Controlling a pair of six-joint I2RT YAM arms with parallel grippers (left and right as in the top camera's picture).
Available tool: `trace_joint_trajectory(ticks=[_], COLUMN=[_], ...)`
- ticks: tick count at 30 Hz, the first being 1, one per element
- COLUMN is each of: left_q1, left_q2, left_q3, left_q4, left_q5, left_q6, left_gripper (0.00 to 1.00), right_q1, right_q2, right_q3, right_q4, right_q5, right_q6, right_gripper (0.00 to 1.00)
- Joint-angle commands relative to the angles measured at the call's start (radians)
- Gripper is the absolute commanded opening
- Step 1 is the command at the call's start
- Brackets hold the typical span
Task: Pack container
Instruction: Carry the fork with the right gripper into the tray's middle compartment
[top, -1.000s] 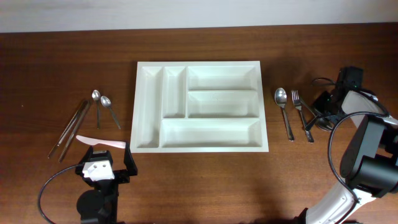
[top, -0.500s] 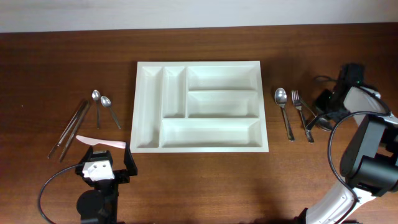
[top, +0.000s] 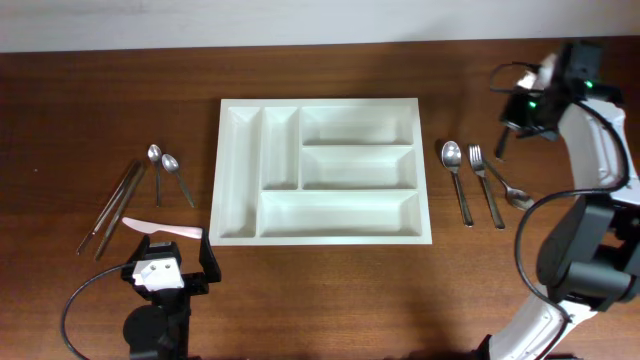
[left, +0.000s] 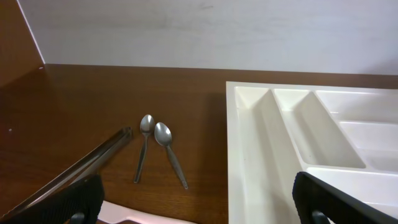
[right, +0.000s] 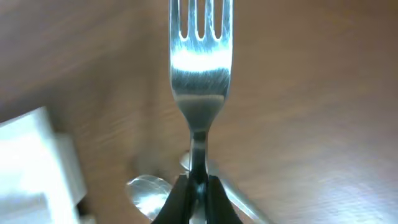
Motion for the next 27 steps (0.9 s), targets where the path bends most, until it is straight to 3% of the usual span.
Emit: trace_joint_trajectory(ticks=[1,7,17,27], left_q1=[0.007,0.007,0.007,0.007], left_q2=[-0.006,-0.006,-0.006,-0.006], left_q3=[-0.006,-0.006,-0.006,-0.006], left_q4=[0.001,0.001,0.001,0.001], left_q5=[-0.004,-0.004,-0.004,-0.004], left_q6=[0.016,0.016,0.016,0.016], left_gripper=[0.99,0.99,0.99,0.99], right_q1=[0.103,0.279,0.546,0.577], right_q2=[-0.001,-0.001,0.003,0.080], right_q3=[0.066,0.077,0.077,0.071], right_q4=[-0.022,-0.044,-0.076,-0.222], right_q5=[-0.169,-0.338,-0.297,-0.237], right_q6=[-0.226,-0.592,-1.227,-1.355], right_gripper=[0.04,0.04,0.04,0.04])
